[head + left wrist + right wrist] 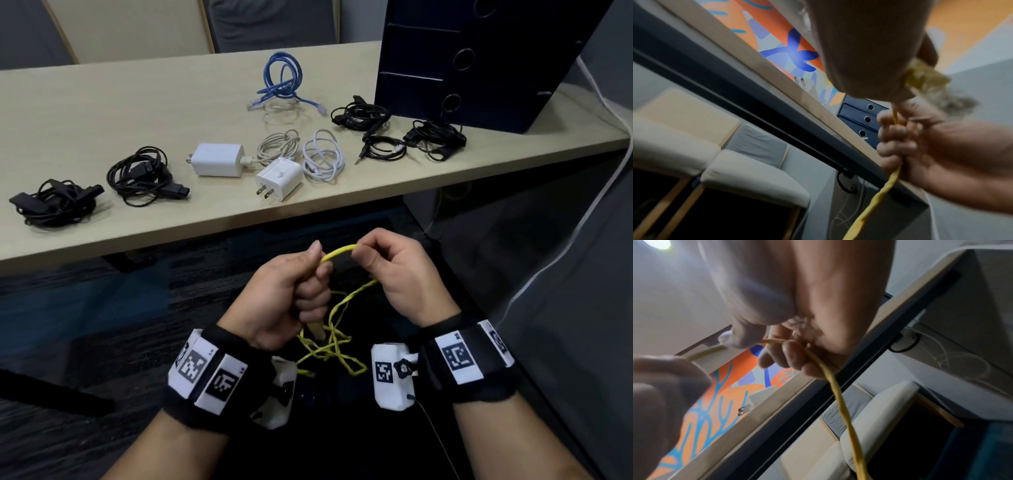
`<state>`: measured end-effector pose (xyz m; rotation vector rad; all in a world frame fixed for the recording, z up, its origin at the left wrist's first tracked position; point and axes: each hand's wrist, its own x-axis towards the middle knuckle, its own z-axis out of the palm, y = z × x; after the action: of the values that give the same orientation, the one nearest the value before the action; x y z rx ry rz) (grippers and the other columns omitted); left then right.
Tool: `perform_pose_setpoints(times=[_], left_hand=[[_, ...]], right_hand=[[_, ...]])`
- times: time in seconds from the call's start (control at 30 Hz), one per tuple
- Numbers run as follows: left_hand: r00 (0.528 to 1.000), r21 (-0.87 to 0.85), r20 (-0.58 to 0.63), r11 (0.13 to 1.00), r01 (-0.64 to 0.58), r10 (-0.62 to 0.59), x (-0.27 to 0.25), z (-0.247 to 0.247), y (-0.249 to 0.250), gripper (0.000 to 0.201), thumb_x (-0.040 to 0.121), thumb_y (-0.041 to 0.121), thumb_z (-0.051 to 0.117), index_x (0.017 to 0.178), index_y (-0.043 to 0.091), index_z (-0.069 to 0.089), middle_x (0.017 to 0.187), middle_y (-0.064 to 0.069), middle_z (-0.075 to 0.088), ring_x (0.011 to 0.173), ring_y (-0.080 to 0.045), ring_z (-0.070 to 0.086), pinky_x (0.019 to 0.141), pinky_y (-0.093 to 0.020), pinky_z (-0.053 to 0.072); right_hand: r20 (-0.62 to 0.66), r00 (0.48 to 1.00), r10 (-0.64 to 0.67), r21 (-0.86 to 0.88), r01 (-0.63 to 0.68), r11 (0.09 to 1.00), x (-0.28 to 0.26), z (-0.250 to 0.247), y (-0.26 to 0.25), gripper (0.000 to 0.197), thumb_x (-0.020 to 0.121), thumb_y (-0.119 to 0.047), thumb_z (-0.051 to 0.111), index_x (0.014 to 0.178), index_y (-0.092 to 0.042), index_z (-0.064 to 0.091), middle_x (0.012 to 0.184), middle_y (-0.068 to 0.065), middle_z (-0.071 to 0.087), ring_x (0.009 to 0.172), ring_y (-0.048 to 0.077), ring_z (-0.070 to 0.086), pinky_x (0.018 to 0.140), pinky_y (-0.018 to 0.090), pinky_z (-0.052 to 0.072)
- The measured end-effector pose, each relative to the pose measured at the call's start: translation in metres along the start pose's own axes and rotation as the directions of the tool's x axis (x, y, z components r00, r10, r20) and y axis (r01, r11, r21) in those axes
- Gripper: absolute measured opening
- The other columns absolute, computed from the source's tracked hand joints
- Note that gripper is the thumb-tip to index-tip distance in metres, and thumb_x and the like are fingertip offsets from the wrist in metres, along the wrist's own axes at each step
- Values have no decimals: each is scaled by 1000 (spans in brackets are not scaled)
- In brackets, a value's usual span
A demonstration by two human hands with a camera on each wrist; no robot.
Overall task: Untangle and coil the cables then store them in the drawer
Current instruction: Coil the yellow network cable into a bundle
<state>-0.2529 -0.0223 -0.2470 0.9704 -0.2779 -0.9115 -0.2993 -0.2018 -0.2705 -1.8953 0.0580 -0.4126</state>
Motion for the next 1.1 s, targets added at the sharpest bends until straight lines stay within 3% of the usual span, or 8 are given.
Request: perform_pose_setpoints(times=[0.13, 0.23, 0.4, 0.5, 0.7, 0.8, 0.97, 1.1], left_hand=[[967, -194, 255, 980, 42, 9, -12, -7, -2, 26, 96, 23, 51, 98, 1, 65, 45, 7, 25, 37, -7, 22, 40, -19, 30], [956, -204, 289, 979, 7, 54, -18, -7, -7, 39, 93, 21, 57, 126, 1, 59, 54, 0, 54, 44, -10, 50, 49, -22, 45], [943, -304, 295, 951, -60, 153, -18, -9, -8, 41, 93, 11, 57, 132, 0, 54, 89, -11, 72, 62, -13, 67, 60, -22, 53], [952, -317, 212, 937, -146, 220, -16, -11, -9, 31, 87, 7, 63, 118, 6, 65, 98, -8, 73, 80, -16, 70, 70, -24, 56], [985, -350, 52, 927, -138, 166, -11, -8, 5, 50, 88, 25, 52, 134, 6, 53, 72, -7, 71, 30, -4, 43, 36, -15, 34], [982, -243, -72, 952, -186, 174, -8, -4, 7, 51, 91, 42, 33, 128, 14, 54, 62, -3, 68, 24, -2, 34, 31, -13, 19], [923, -280, -211, 884, -373, 322, -6, -12, 16, 37, 85, 13, 45, 116, 16, 64, 86, -2, 73, 58, -6, 65, 45, -15, 49], [883, -189, -270, 878, -439, 384, -5, -15, 21, 40, 83, 10, 46, 121, 18, 57, 90, 2, 74, 63, -5, 68, 52, -16, 53]], right_hand=[[-26, 1000, 15, 127, -11, 992, -1, 9, 9, 44, 76, -77, 55, 76, -34, 64, 57, -14, 54, 57, 7, 49, 62, 30, 43], [-31, 999, 33, 147, -28, 989, -1, 13, 12, 37, 84, -68, 56, 77, -32, 64, 56, -10, 51, 58, 11, 51, 65, 32, 45], [36, 995, 95, 221, -101, 970, -10, 22, 21, 26, 95, -39, 51, 74, -26, 61, 55, -1, 47, 51, 14, 46, 57, 31, 40], [99, 985, 143, 270, -164, 949, -16, 29, 26, 26, 95, -33, 51, 72, -28, 62, 58, -4, 47, 45, 12, 41, 46, 28, 38], [214, 938, 274, 43, -289, 956, -32, 30, 28, 18, 99, -20, 53, 82, -22, 58, 58, -4, 51, 47, 17, 47, 50, 31, 40], [279, 915, 291, -75, -281, 957, -37, 25, 22, 7, 93, -19, 64, 89, -21, 57, 61, 0, 56, 50, 17, 54, 51, 26, 43], [337, 865, 371, -249, -298, 921, -49, 19, 27, 15, 93, -26, 64, 81, -17, 61, 60, -5, 57, 47, 6, 51, 50, 22, 39], [322, 859, 398, -331, -291, 897, -57, 13, 31, 12, 88, -23, 70, 78, -19, 65, 62, -12, 55, 56, -2, 47, 57, 17, 38]])
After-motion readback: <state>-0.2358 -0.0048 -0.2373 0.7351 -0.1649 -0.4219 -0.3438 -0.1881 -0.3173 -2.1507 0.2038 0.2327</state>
